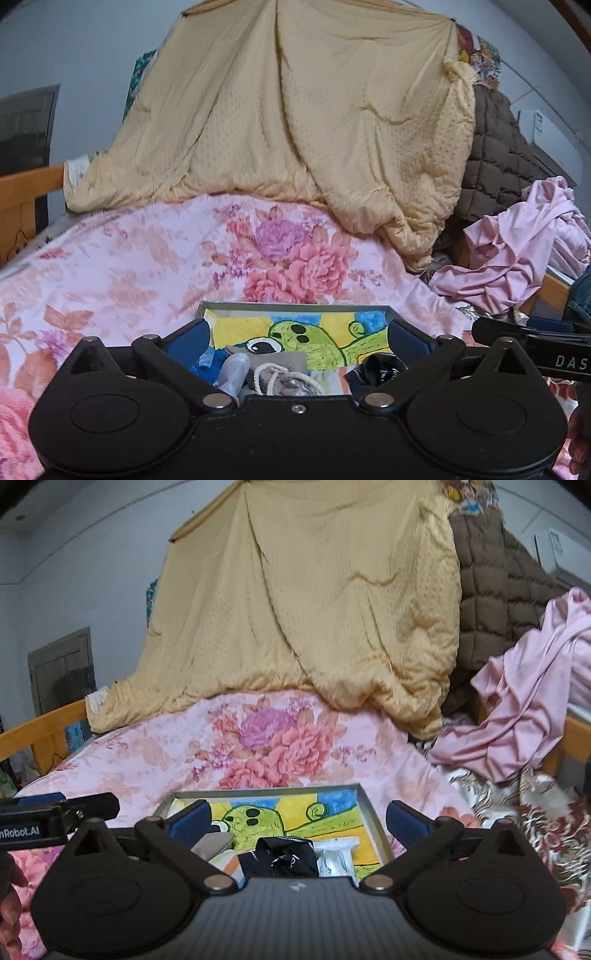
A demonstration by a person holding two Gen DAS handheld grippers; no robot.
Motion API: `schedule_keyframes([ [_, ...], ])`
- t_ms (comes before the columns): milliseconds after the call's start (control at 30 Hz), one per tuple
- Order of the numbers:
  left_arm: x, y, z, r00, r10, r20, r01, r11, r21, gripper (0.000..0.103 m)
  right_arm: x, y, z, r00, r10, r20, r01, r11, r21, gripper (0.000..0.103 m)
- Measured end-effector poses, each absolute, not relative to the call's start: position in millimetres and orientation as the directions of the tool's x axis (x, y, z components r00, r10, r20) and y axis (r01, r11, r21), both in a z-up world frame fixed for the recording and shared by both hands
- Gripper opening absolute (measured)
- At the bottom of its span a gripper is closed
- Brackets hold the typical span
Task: Organize soft objects
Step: 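Open both tools to release the bag and sock into the tray, then withdraw both tools from the tray toward the remaining items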
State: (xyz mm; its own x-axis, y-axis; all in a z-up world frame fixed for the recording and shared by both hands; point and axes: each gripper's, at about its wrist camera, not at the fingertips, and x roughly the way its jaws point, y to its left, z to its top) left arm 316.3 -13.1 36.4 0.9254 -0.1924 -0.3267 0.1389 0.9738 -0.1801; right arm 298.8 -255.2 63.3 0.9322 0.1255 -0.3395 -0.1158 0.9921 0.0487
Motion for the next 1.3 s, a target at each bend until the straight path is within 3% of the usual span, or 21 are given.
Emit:
schedule_keyframes([
  [400,249,-23,55,0.935,-0.214,-0.284,0.203,0.977,-0.067,0.102,224,-261,73,0.954,0.094,-0.285,-0.091,0.996,0.024,0.103],
  [733,196,-16,52,0.932,-0.219,-0.289,0.205,0.976,-0.078,0.102,167,-264,75,0.964,0.067,-0.257,-0.073,0.997,-0.016,0.103],
  [1300,138,-11,40,0.914,-0.238,-0.329,0.218,0.971,-0.096,0.102,101,-262,61,0.944,0.07,-0.322,-0.073,0.997,0.005,0.103],
])
